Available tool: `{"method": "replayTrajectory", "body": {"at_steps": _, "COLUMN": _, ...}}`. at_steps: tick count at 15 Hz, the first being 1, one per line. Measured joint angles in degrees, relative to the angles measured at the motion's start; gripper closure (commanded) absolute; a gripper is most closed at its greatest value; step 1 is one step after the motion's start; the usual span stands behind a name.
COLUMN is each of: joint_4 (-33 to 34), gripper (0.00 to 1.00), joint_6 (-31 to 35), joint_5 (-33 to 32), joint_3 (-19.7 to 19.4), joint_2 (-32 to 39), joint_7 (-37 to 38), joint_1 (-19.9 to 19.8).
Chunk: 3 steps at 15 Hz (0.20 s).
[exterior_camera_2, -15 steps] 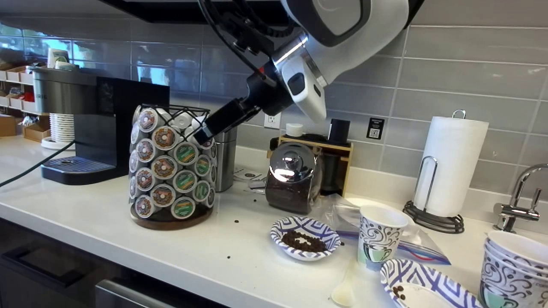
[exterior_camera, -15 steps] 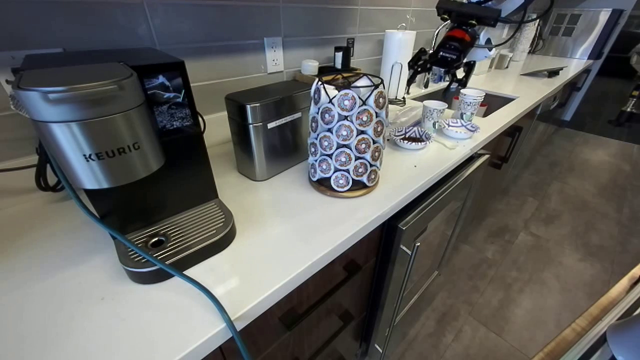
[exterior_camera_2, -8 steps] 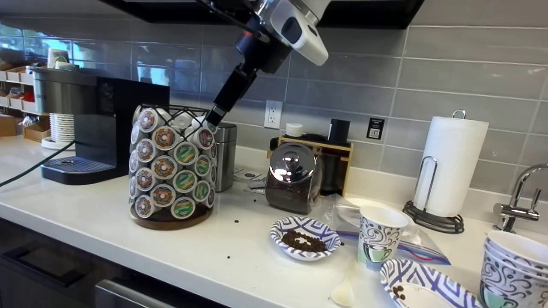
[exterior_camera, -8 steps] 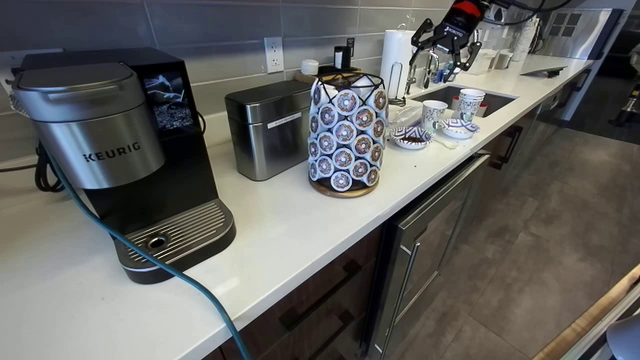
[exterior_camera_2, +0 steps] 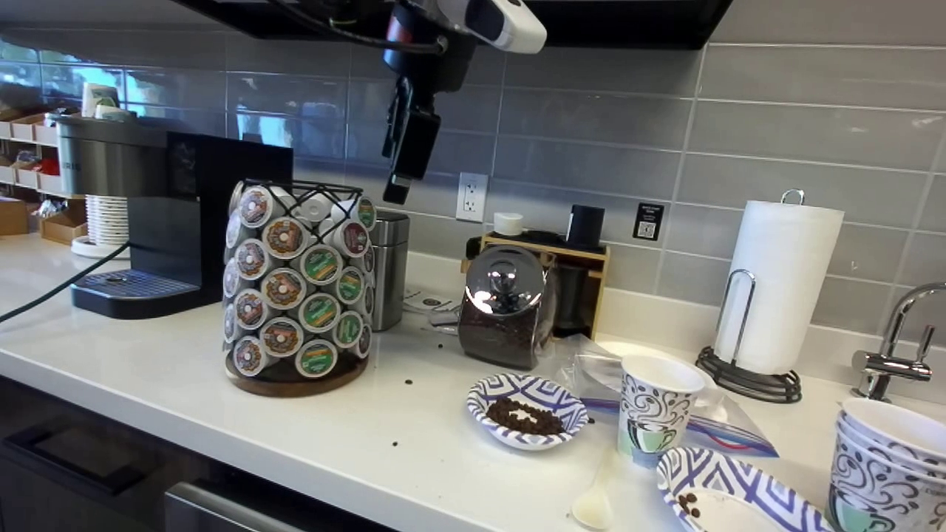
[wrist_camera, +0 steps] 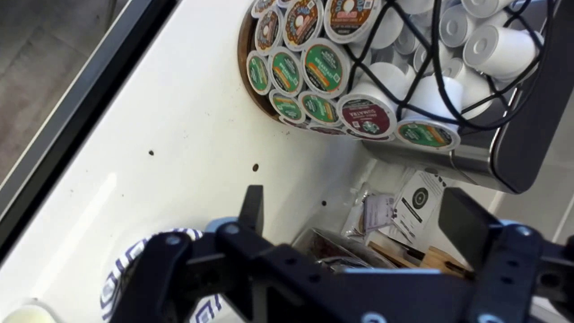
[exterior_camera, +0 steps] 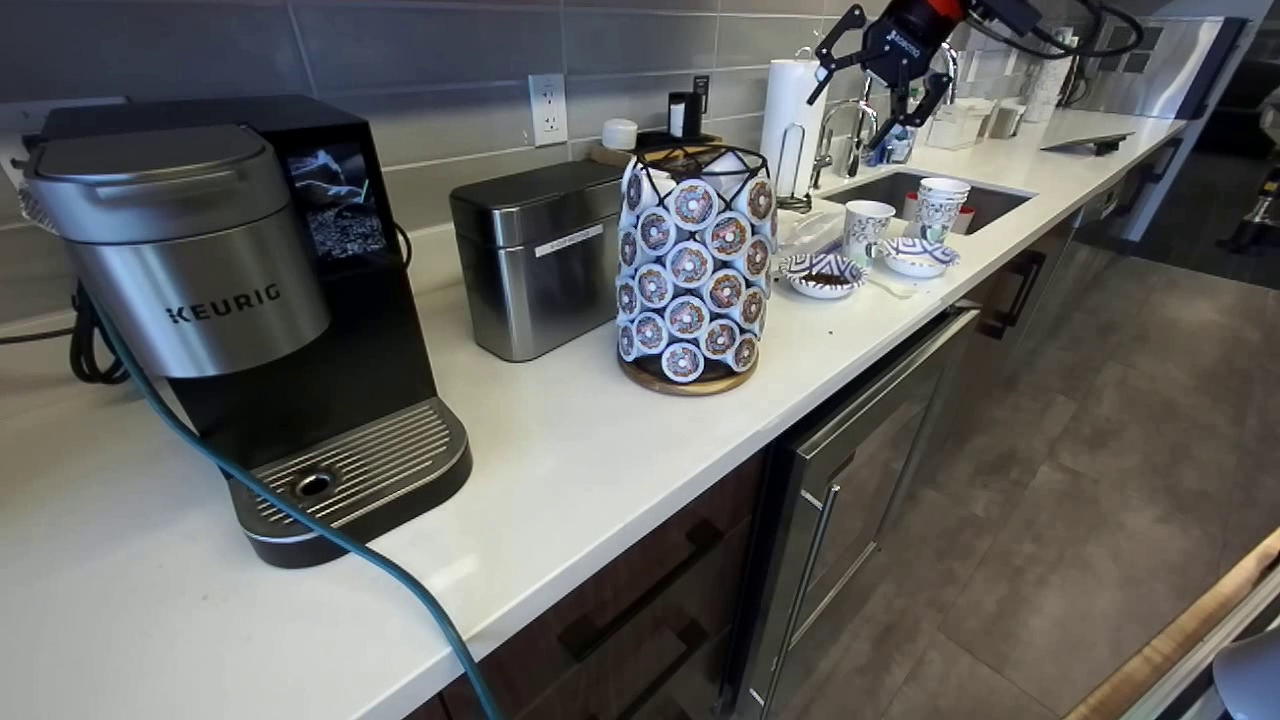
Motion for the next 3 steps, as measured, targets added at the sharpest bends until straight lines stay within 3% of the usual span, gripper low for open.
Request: {"method": "replayTrajectory", "body": {"at_steps": 3, "joint_4": -0.2, "gripper": 0.00, "joint_6": 0.5, "joint_5": 0.0, "joint_3": 0.1, "joint_2": -0.3, "joint_7": -0.1, "joint_1": 0.1}}
